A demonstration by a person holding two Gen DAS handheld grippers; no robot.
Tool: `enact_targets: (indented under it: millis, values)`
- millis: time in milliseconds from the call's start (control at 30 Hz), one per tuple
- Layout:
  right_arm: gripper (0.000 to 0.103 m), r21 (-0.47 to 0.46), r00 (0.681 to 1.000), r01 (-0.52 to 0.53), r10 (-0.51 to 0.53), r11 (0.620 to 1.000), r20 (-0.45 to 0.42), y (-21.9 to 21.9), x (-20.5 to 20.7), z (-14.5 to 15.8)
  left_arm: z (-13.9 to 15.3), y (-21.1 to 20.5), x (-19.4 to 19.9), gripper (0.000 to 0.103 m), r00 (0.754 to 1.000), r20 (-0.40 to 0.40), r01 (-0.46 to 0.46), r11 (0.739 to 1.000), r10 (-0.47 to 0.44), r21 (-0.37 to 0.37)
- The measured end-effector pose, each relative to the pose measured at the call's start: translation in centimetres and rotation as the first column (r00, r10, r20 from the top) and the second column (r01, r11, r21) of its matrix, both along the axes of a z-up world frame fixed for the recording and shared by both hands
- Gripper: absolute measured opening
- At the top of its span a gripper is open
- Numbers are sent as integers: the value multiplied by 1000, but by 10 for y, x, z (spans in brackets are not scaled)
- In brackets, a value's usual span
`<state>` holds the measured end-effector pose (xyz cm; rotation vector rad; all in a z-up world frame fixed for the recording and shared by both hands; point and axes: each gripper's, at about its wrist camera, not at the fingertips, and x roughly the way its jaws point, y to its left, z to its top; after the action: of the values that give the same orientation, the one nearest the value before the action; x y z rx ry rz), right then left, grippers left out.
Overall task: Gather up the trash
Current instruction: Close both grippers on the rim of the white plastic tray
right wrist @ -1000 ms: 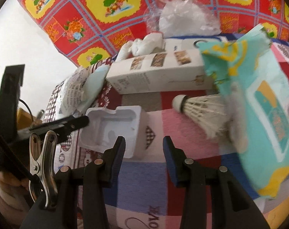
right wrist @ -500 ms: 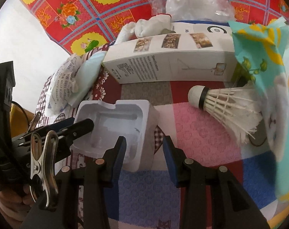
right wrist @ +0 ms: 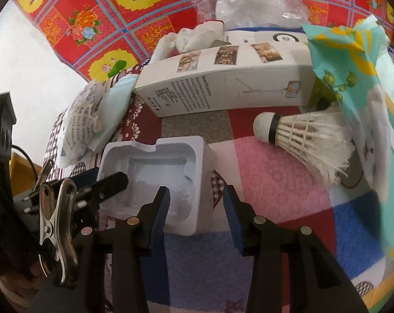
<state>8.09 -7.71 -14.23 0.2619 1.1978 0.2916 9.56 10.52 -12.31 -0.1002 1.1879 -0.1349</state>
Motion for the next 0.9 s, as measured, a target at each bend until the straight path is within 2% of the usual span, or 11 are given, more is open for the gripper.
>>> enact_targets:
  millis: [67,133,167,200,267,367,533,900]
  values:
    - [28,3,1000,8,-8,1000,-4,0,-2,-1,0,-5,-2,50,1000,8,27,1000,-27,16]
    - [21,-8,999,34,-34,999,-2,-1,-4,-1,0,-10,-6,47,998,18,60,998,-60,10]
    - [19,-6,999,43,-43,999,-4,-2,-5,-2,0,-12,-7,42,997,23,79,997,-79,1]
    - [18,10,999,46,-46,999,-12,-2,-5,-2,0,-13,-8,35,996,26,89,996,-88,-6]
    - [17,16,998,59,-59,998,-20,-1,-8,-2,0,-14,-9,28,994,24,105,994,-105,-35]
    - [17,16,996,85,-85,996,-6,2,-15,3,0,-13,-10,24,992,17,123,991,-122,-43]
    - [16,41,991,131,-132,991,8,9,-28,10,3,-2,-17,23,988,18,155,986,-154,-70]
    - [16,52,992,117,-119,992,51,25,-54,37,27,19,-45,23,984,60,171,983,-166,-71]
